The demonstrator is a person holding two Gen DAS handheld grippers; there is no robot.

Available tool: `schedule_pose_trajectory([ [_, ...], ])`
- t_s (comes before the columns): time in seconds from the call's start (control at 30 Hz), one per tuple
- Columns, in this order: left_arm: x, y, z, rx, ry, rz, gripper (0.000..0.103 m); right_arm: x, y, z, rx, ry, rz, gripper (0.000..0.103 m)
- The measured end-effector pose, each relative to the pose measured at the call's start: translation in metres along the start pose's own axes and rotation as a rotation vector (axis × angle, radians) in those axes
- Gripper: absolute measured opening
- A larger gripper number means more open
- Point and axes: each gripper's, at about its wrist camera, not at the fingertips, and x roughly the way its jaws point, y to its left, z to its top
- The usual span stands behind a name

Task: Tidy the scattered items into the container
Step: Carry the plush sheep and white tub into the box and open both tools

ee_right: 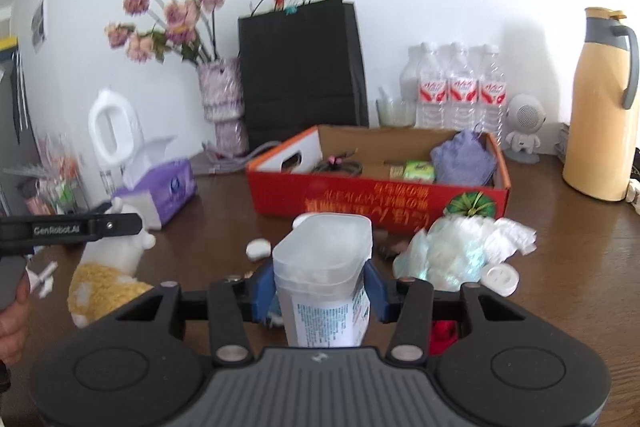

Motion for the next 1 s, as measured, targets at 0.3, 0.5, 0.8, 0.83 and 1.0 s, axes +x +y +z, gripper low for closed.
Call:
schedule_pose_trajectory([
  [0.3, 0.049, -0.005, 0.104, 0.03, -0.106, -0.056, 0.052, -0.009, -0.056, 0.091, 0.0, -0.158, -0.094, 0.046],
  [0.5, 0.15, -0.045, 0.169, 0.041, -0.017, -0.13, 0.053, 0.046, -0.096, 0.16, 0.048, -0.119, -0.048, 0.046],
  [0.8, 0.285, -0.092, 0.125, 0.288, 0.281, -0.07, 0.053, 0.202, -0.113, 0.162, 0.076, 0.216, 0.002, 0.046],
  [0.83, 0.287, -0.088, 0.123, 0.316, 0.284, -0.083, 0.054, 0.214, -0.117, 0.161, 0.1, 0.257, 0.049, 0.046],
  [1.0, 0.305, -0.095, 0.121, 0.418, 0.335, -0.059, 0.058, 0.287, -0.145, 0.145, 0.325, 0.544, 0.35, 0.046],
])
